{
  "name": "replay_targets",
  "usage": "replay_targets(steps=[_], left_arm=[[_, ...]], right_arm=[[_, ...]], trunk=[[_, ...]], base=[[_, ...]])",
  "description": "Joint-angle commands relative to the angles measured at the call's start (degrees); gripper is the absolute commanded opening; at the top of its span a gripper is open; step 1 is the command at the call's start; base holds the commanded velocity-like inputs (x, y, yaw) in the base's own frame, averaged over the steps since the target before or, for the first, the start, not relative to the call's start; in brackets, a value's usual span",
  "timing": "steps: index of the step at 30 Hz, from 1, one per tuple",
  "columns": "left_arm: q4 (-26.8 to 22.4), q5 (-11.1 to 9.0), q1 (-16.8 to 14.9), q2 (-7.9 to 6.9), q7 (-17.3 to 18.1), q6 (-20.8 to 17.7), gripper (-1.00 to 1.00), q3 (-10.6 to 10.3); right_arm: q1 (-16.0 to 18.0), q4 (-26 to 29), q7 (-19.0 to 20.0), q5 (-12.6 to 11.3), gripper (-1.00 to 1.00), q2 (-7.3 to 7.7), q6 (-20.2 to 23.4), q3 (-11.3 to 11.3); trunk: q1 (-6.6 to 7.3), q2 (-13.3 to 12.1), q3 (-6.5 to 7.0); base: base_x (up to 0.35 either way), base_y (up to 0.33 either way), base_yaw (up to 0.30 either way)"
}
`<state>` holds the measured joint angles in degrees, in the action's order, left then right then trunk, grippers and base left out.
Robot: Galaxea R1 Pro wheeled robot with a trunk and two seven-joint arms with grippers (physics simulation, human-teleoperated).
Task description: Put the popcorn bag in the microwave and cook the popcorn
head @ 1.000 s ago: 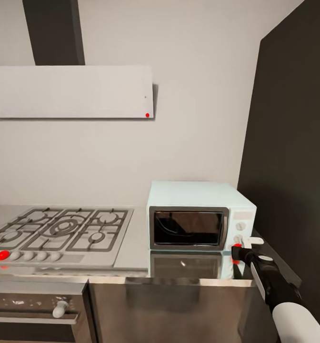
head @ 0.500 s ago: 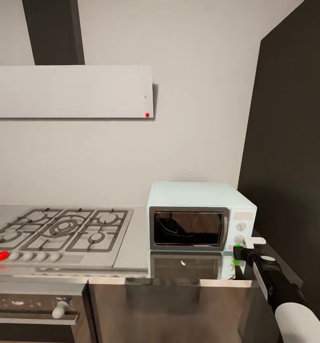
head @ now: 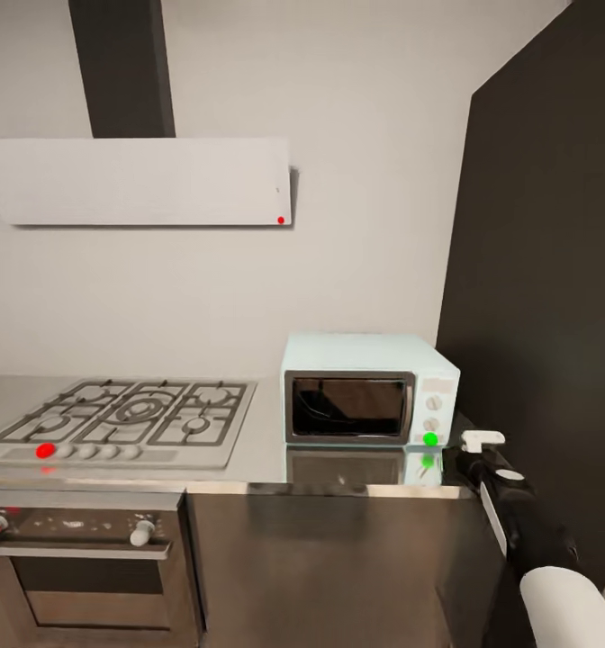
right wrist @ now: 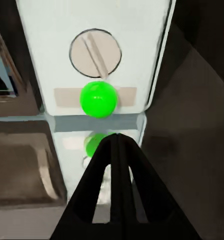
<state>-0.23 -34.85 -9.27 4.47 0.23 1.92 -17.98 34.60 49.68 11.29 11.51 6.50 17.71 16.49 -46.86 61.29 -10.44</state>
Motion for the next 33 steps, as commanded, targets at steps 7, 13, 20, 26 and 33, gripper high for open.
replay_targets(steps=[7, 13, 20, 26, 33], left_arm=[[0.1, -0.4, 0.0, 0.01, 0.0, 0.2, 1.0, -0.5], [0.1, -0.4, 0.0, 0.0, 0.0, 0.2, 1.0, -0.5], [0.0, -0.2, 0.0, -0.16, 0.0, 0.3, 1.0, -0.6], [0.0, -0.1, 0.0, -0.87, -0.2, 0.3, 1.0, -0.6], [0.1, 0.0, 0.0, -1.41, -0.4, 0.2, 1.0, -0.7]], right_arm=[[-1.9, 19.9, 1.3, 0.1, -1.0, -0.67, 9.2, 0.1], [-11.5, 10.7, 0.7, 0.3, -1.0, -0.06, 8.2, 0.5], [-12.8, -44.2, -2.2, 0.4, -1.0, 3.47, -19.7, 0.7], [-24.1, -51.6, -3.4, 0.3, -1.0, 2.99, -24.1, 0.3], [-25.6, -51.6, -3.5, 0.3, -1.0, 1.35, -24.0, 0.3]], trunk=[[0.03, 0.1, -0.09], [0.03, 0.1, -0.09], [0.03, 0.1, -0.09], [0.03, 0.1, -0.09], [0.03, 0.1, -0.09]], base=[[-0.346, 0.0, 0.0], [-0.34, 0.0, 0.0], [-0.051, 0.0, 0.0], [0.0, 0.0, 0.0], [0.0, 0.0, 0.0]])
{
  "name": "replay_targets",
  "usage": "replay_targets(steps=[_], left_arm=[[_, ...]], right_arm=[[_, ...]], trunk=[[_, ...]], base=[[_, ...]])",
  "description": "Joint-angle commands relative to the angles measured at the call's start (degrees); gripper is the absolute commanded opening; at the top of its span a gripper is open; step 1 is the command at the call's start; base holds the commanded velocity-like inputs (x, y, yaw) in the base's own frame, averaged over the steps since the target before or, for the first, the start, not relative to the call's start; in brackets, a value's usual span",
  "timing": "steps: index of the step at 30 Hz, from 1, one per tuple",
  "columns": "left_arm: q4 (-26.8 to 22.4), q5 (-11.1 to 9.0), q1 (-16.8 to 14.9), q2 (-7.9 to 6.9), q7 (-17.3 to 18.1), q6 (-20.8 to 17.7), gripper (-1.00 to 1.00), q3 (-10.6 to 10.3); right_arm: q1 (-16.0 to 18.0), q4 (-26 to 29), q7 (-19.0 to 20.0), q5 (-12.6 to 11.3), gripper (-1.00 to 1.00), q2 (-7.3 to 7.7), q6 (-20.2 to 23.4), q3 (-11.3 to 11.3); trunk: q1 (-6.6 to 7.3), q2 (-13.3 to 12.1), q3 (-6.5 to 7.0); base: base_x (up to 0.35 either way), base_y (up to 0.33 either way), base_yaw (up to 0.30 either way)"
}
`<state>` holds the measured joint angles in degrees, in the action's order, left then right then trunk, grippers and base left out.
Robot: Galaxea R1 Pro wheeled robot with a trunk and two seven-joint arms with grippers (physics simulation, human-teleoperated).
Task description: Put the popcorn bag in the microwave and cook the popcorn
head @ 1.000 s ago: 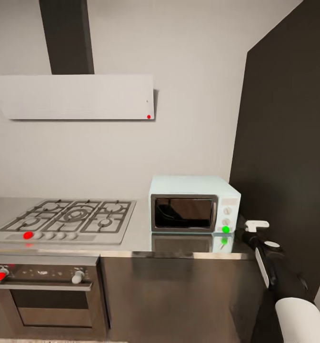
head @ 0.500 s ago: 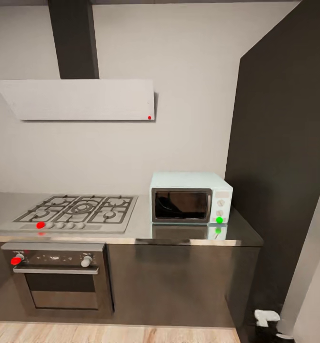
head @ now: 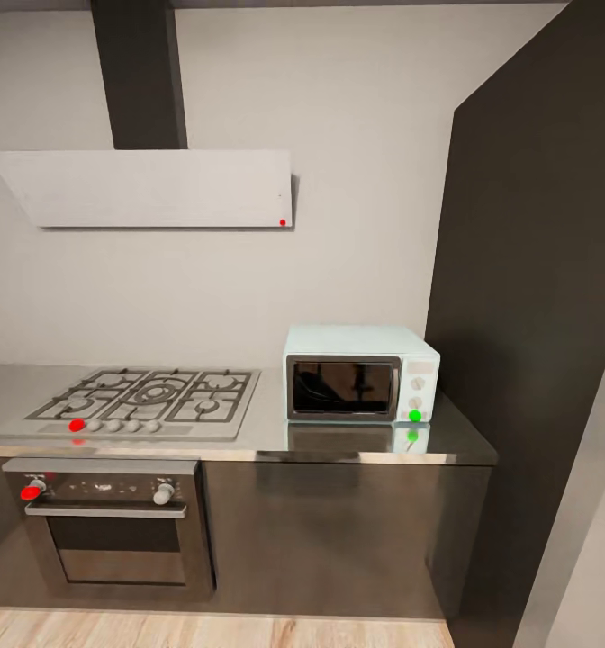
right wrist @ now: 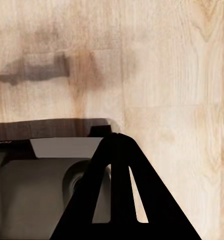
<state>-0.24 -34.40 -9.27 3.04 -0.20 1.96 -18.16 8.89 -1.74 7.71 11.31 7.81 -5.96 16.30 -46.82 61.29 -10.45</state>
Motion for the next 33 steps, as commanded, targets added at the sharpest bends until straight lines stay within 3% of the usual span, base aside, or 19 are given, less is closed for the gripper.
replay_targets(steps=[1, 7, 8, 9, 10, 12, 33], left_arm=[[0.0, -0.4, 0.0, -0.23, -0.1, 0.2, 1.0, -0.5], [-0.2, -0.1, 0.0, -0.42, -0.1, 0.2, 1.0, -0.6], [-0.2, 0.0, 0.0, -0.41, -0.2, 0.2, 1.0, -0.6], [-0.3, 0.1, 0.0, -0.43, -0.2, 0.2, 1.0, -0.6], [-0.3, 0.1, 0.0, -0.47, -0.2, 0.2, 1.0, -0.6], [-0.3, 0.1, 0.0, -0.44, -0.2, 0.2, 1.0, -0.7], [-0.3, 0.1, 0.0, -0.49, -0.2, 0.2, 1.0, -0.7]], right_arm=[[0.1, -0.2, 0.1, 0.6, -1.0, 0.08, -0.3, 0.5], [0.1, 0.0, -0.5, 0.5, -1.0, -0.11, -0.3, 0.8], [0.1, 0.0, -0.5, 0.4, -1.0, -0.82, -0.3, 0.9], [0.1, 0.0, -0.5, 0.5, -1.0, -3.57, -0.3, 0.8], [0.1, 0.0, -0.5, 0.4, -1.0, -4.97, -0.3, 0.8], [0.1, 0.0, -0.5, 0.4, -1.0, -5.8, -0.3, 0.8], [0.1, 0.0, -0.5, 0.6, -1.0, -5.87, -0.4, 0.8]], trunk=[[0.0, 0.1, -0.08], [0.0, 0.1, -0.08], [0.0, 0.1, -0.08], [0.0, 0.1, -0.08], [0.0, 0.1, -0.08], [0.0, 0.1, -0.08], [0.0, 0.1, -0.08]], base=[[0.0, 0.0, 0.0], [0.0, 0.0, 0.0], [0.0, 0.0, 0.0], [0.0, 0.0, 0.0], [0.0, 0.0, 0.0], [0.0, 0.0, 0.0], [0.0, 0.0, 0.0]])
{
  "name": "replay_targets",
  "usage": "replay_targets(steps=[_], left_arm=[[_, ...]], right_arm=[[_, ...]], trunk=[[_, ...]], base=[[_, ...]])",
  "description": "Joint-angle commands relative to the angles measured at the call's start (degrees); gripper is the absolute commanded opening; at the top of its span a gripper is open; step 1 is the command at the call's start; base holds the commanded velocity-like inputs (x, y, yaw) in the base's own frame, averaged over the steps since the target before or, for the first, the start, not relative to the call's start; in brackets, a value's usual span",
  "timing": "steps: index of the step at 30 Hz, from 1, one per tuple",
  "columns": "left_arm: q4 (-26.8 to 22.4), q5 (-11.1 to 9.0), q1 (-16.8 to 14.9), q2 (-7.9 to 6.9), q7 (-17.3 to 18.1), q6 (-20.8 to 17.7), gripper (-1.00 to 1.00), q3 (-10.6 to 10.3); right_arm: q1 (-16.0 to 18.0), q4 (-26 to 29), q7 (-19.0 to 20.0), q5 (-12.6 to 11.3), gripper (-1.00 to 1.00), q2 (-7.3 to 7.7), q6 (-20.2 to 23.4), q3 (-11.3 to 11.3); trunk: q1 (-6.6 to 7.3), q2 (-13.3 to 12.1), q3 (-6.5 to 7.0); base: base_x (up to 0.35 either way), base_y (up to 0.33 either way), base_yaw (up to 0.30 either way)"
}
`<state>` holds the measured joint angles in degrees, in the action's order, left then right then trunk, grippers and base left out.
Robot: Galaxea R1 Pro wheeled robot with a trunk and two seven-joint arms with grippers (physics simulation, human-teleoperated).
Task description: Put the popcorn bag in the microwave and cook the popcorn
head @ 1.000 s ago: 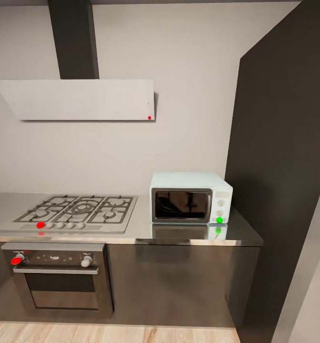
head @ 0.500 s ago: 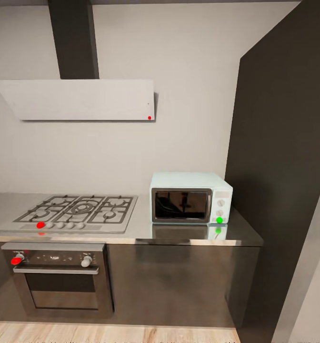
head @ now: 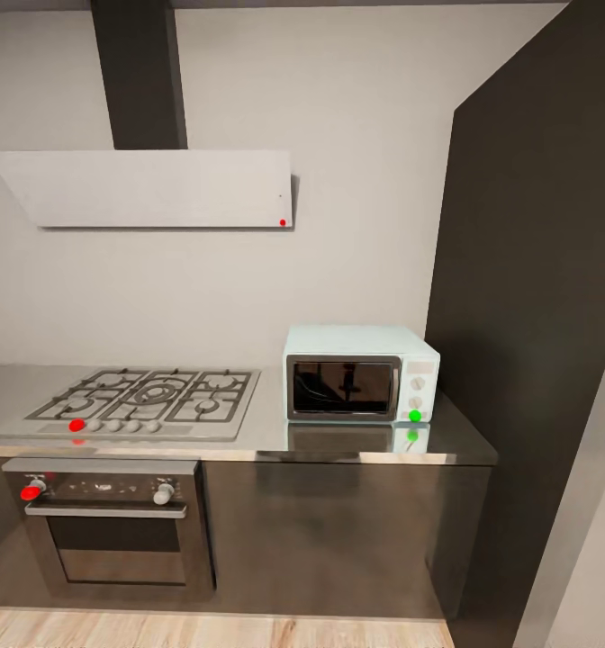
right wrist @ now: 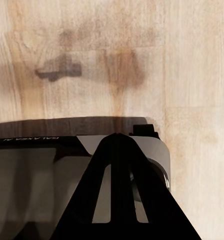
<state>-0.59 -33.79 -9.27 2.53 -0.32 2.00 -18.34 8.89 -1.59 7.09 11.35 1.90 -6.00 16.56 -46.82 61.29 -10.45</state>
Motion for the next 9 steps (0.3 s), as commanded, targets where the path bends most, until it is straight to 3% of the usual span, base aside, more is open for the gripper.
replay_targets(steps=[1, 9], left_arm=[[0.1, -0.5, 0.0, 0.02, 0.0, 0.2, 1.0, -0.5], [0.1, -0.5, 0.0, 0.02, 0.0, 0.2, 1.0, -0.5]], right_arm=[[0.1, -0.2, 0.1, 0.5, -1.0, 0.04, -0.3, 0.5], [0.1, -0.2, 0.1, 0.5, -1.0, 0.04, -0.3, 0.5]], trunk=[[0.0, 0.1, -0.08], [0.0, 0.1, -0.08]], base=[[0.0, 0.0, 0.0], [0.0, 0.0, 0.0]])
